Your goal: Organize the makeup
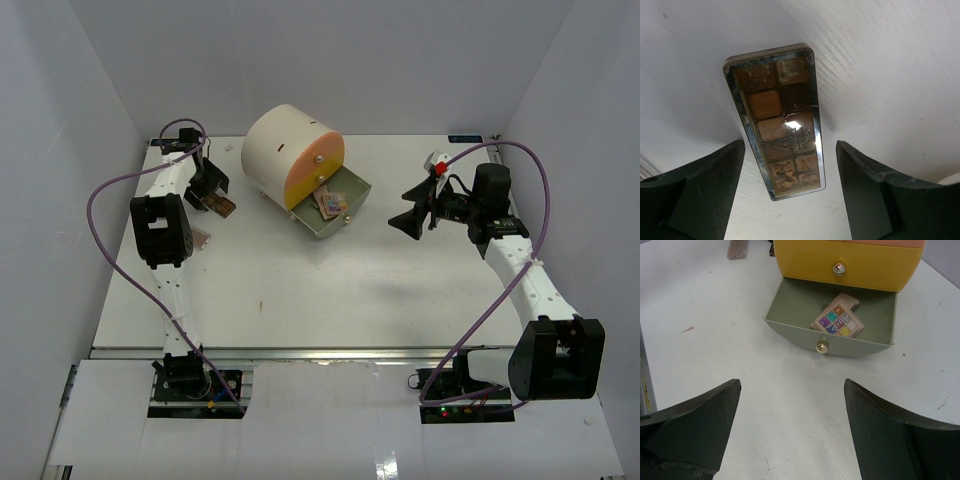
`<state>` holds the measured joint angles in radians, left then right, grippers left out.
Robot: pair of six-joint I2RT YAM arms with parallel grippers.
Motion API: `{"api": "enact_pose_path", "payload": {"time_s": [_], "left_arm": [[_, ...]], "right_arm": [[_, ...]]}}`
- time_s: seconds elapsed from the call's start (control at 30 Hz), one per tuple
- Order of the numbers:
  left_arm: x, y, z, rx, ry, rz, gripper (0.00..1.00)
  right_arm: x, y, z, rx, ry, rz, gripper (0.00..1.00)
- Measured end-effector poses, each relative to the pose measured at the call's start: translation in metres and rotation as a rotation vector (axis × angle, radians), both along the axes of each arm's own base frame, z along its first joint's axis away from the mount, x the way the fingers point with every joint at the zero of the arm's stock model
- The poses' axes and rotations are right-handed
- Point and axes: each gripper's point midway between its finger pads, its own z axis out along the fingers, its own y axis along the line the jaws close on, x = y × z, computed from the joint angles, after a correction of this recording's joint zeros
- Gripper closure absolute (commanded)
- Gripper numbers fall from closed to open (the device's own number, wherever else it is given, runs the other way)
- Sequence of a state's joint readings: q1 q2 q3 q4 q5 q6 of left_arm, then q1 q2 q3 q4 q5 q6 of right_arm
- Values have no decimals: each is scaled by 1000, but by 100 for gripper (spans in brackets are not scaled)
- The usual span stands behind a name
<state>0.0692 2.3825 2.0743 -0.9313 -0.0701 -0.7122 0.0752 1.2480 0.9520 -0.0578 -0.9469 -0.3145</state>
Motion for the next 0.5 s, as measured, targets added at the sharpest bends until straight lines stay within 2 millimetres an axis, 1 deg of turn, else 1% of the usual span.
{"api": "enact_pose_path", "payload": {"time_s": [0.13,0.2,0.23,0.43,0.5], "left_arm": [[-2,0,0,1,8,1,22],[-3,0,-1,2,12,-4,32],[-3,0,-2,4,14,-9,35],[-5,1,-4,14,23,-42,44],[-5,2,-4,18,23,-51,55]], "right_arm": [[1,-1,0,0,0,-3,10],[1,-1,0,0,0,-3,10],[1,-1,0,0,0,-3,10],[1,-3,0,0,-1,-9,10],[2,-3,0,0,-1,-10,10]]}}
